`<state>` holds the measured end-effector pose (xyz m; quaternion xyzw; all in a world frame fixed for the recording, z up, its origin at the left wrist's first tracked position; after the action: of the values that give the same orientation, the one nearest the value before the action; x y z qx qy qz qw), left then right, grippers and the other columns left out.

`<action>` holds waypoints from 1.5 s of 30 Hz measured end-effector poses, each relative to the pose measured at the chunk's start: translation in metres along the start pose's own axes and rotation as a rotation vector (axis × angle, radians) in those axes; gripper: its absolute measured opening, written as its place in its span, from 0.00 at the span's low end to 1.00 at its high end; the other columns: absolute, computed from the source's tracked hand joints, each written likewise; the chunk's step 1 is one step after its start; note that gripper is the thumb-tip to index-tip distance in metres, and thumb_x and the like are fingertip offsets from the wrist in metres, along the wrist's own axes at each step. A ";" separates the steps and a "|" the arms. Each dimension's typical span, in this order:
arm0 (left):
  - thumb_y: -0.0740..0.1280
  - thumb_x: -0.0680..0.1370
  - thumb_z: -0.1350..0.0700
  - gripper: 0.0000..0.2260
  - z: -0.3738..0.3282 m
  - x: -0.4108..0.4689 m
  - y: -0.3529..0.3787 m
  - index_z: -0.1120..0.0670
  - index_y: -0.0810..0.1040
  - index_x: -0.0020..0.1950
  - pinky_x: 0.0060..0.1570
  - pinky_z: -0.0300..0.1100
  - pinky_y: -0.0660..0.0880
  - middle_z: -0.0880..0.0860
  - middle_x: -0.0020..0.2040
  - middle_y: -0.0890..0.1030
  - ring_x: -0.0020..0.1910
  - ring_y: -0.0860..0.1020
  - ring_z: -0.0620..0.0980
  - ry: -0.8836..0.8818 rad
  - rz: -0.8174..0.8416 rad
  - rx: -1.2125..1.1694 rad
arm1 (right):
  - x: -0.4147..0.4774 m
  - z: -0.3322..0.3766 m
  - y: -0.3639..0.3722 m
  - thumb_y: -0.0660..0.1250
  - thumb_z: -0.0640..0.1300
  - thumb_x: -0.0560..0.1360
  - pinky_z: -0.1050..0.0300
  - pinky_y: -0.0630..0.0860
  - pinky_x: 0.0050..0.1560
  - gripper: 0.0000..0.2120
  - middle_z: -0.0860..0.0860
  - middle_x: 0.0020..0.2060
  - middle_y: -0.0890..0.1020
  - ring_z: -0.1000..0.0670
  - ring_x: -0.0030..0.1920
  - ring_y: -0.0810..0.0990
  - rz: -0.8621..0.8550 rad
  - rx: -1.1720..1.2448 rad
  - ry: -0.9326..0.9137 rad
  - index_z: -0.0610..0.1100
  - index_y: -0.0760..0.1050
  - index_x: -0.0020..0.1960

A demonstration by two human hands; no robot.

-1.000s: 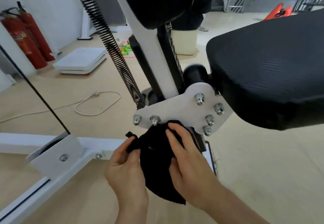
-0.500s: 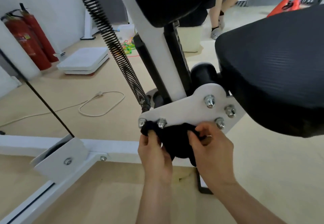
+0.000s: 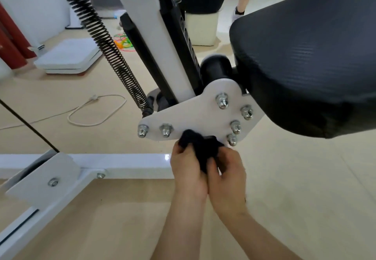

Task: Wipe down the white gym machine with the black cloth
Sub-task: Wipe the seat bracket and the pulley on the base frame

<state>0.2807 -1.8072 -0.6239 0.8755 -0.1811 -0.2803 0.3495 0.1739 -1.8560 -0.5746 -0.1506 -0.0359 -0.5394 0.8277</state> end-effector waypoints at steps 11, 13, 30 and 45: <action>0.73 0.71 0.60 0.09 -0.053 -0.052 0.014 0.56 0.74 0.35 0.39 0.44 0.76 0.49 0.30 0.77 0.32 0.75 0.48 0.453 -0.227 0.484 | 0.033 0.009 -0.084 0.67 0.33 0.76 0.59 0.75 0.35 0.05 0.47 0.35 0.80 0.48 0.36 0.78 -0.206 0.623 0.341 0.41 0.74 0.45; 0.73 0.70 0.63 0.07 -0.051 -0.054 0.028 0.54 0.78 0.38 0.39 0.36 0.76 0.47 0.33 0.80 0.33 0.78 0.44 0.505 -0.206 0.557 | 0.048 0.015 -0.079 0.68 0.35 0.75 0.56 0.77 0.39 0.03 0.48 0.36 0.82 0.49 0.39 0.80 -0.253 0.546 0.261 0.40 0.77 0.43; 0.69 0.75 0.64 0.06 -0.039 -0.099 0.059 0.54 0.75 0.41 0.31 0.42 0.77 0.53 0.31 0.80 0.29 0.78 0.48 0.450 -0.065 0.750 | 0.036 0.019 -0.072 0.68 0.33 0.75 0.54 0.81 0.41 0.07 0.45 0.41 0.84 0.47 0.40 0.83 -0.132 0.675 0.345 0.36 0.77 0.52; 0.61 0.80 0.57 0.10 -0.009 -0.111 0.116 0.54 0.77 0.59 0.35 0.45 0.69 0.52 0.46 0.77 0.42 0.76 0.54 0.797 0.251 2.101 | 0.023 -0.014 -0.057 0.61 0.33 0.79 0.44 0.80 0.58 0.13 0.40 0.53 0.83 0.39 0.55 0.82 0.350 0.668 0.620 0.39 0.76 0.63</action>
<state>0.1860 -1.8258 -0.4947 0.7380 -0.2893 0.3473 -0.5011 0.1304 -1.9016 -0.5712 0.2872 0.0670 -0.3705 0.8808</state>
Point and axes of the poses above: each hand's wrist, its own x-axis towards the middle knuckle, its own y-axis out of the palm, z = x × y, the point moved 10 cm from there along x, towards the middle knuckle
